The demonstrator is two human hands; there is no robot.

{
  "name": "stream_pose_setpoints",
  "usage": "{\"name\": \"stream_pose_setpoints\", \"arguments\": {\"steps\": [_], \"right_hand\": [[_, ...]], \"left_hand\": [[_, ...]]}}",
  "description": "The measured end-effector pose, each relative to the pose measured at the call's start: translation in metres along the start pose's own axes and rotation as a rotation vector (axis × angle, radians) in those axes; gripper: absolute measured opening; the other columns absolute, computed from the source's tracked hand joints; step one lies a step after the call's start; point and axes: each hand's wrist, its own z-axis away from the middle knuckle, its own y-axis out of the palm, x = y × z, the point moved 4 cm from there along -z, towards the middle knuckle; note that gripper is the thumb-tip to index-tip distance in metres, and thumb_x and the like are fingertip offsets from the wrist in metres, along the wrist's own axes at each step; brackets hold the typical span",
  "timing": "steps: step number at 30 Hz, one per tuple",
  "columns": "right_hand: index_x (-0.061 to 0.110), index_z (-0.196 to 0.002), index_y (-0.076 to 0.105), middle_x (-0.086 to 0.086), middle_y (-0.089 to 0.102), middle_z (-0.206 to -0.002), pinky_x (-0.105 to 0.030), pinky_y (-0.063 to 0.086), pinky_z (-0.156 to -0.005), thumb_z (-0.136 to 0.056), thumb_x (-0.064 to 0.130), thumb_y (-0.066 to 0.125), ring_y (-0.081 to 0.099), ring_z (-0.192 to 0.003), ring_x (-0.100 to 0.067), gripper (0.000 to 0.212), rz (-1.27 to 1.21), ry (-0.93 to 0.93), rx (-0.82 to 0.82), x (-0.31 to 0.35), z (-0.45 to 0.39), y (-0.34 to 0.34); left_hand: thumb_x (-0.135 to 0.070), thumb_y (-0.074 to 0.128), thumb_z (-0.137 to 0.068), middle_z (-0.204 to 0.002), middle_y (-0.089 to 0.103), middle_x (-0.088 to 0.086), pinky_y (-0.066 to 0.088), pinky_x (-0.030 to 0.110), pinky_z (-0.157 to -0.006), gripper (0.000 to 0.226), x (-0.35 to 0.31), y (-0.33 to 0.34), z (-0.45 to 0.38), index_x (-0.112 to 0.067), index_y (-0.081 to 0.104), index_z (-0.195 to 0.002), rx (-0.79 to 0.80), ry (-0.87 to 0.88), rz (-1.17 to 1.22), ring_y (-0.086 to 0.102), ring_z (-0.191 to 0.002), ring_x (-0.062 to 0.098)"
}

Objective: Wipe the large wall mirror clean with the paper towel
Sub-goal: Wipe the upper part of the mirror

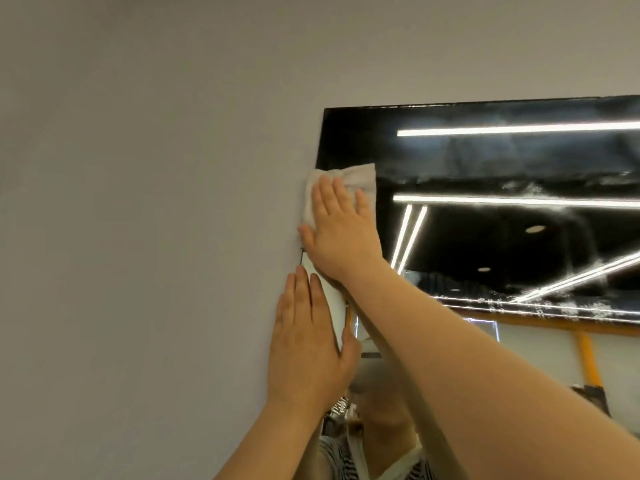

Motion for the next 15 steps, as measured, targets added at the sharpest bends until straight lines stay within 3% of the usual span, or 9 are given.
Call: {"name": "stream_pose_setpoints", "arguments": {"steps": [2, 7, 10, 15], "right_hand": [[0.011, -0.154, -0.005, -0.008, -0.006, -0.163, -0.043, -0.007, -0.118, -0.103, 0.048, 0.016, -0.009, -0.149, -0.024, 0.066, 0.011, -0.031, 0.010, 0.001, 0.000, 0.000], [0.014, -0.155, -0.005, -0.006, -0.008, -0.163, -0.040, -0.010, -0.118, -0.103, 0.050, 0.019, -0.010, -0.149, -0.021, 0.067, 0.003, -0.078, 0.049, -0.014, 0.010, -0.004], [0.013, -0.155, -0.004, -0.006, -0.007, -0.163, -0.040, -0.010, -0.118, -0.102, 0.050, 0.018, -0.009, -0.149, -0.021, 0.068, 0.033, -0.028, 0.030, -0.052, 0.027, -0.012], [0.012, -0.155, 0.000, -0.007, -0.004, -0.163, -0.039, -0.007, -0.118, -0.101, 0.052, 0.014, -0.006, -0.150, -0.020, 0.069, 0.054, 0.083, 0.019, -0.132, 0.059, -0.029]], "left_hand": [[-0.055, 0.018, -0.088, -0.161, 0.014, 0.013, 0.000, 0.036, -0.113, 0.082, 0.000, -0.001, 0.000, -0.007, 0.013, -0.154, -0.010, 0.000, 0.021, 0.005, -0.146, 0.023], [-0.051, 0.021, -0.087, -0.159, 0.016, 0.016, 0.001, 0.039, -0.113, 0.081, -0.002, -0.006, 0.001, -0.003, 0.014, -0.152, -0.017, 0.023, 0.040, 0.006, -0.146, 0.025], [-0.055, 0.009, -0.082, -0.161, -0.004, 0.011, -0.010, 0.031, -0.114, 0.086, -0.002, -0.009, 0.002, -0.006, 0.000, -0.151, -0.008, 0.031, 0.083, -0.013, -0.145, 0.018], [-0.057, 0.003, -0.078, -0.162, -0.011, 0.009, -0.015, 0.027, -0.113, 0.091, -0.003, -0.010, 0.001, -0.006, -0.001, -0.154, 0.027, 0.022, 0.070, -0.020, -0.143, 0.015]]}}
